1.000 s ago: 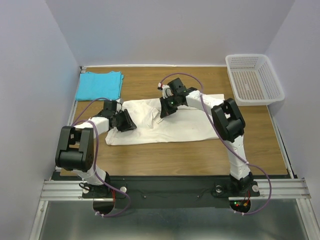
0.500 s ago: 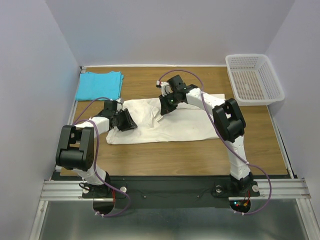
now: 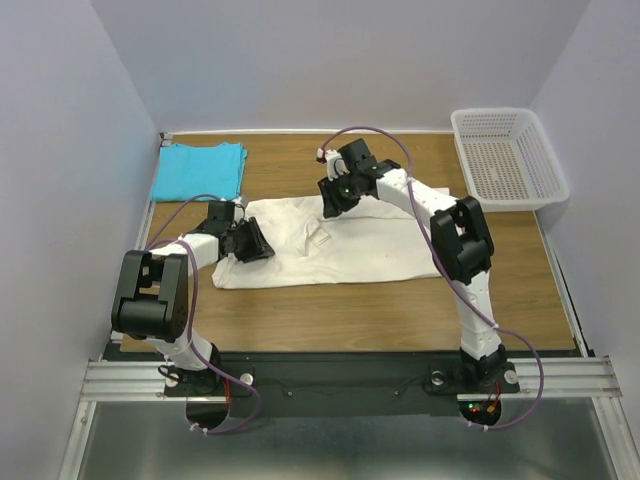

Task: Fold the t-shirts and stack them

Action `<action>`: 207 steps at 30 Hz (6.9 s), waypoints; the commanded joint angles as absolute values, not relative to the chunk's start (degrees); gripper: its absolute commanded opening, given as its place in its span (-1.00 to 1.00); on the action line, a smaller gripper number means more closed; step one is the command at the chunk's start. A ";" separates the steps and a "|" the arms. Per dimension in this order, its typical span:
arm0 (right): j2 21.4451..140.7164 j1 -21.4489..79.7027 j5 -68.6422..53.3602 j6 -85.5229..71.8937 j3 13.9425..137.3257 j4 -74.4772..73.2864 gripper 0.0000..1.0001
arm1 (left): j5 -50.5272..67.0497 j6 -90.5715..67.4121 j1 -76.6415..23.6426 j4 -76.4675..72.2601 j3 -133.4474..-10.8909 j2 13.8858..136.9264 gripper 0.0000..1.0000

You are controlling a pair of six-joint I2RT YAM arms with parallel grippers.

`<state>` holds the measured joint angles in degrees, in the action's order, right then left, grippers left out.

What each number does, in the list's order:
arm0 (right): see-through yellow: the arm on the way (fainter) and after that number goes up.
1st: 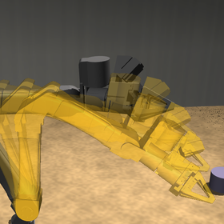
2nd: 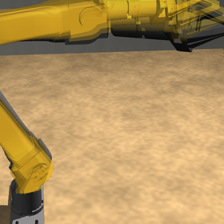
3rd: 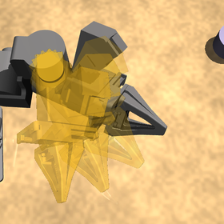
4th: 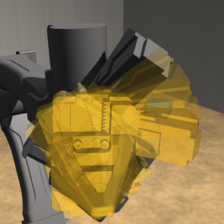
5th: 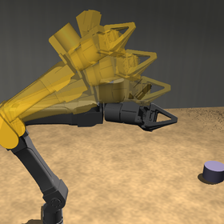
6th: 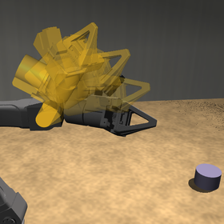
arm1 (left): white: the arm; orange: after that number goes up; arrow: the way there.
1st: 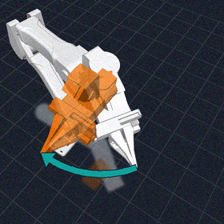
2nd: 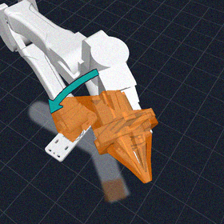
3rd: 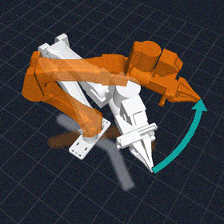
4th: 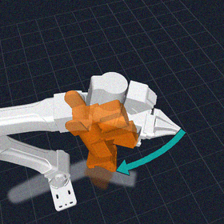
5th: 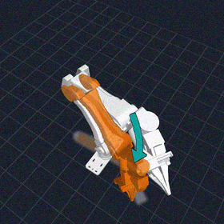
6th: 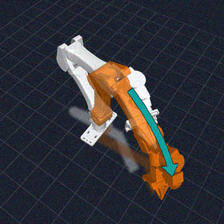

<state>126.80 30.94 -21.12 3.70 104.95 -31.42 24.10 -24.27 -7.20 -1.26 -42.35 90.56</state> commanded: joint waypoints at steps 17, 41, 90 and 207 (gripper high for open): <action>130.51 31.11 -33.57 1.23 112.50 -30.94 0.07 | 21.80 -21.53 -7.38 1.76 -42.36 92.72 -0.24; 132.10 33.48 -43.93 3.69 116.45 -35.51 -0.97 | 22.06 -21.45 -7.38 1.32 -42.36 92.46 -0.24; 119.00 45.17 -31.12 42.02 98.78 -39.11 -0.28 | 27.33 -25.31 3.08 8.96 -36.48 66.71 -0.17; 123.75 40.87 -37.01 46.00 98.88 -27.87 -0.99 | 23.38 -25.84 1.05 9.75 -36.65 79.72 -0.24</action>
<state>124.33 41.50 -38.76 55.37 99.39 -31.03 22.52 -26.46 1.21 9.63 -36.36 80.47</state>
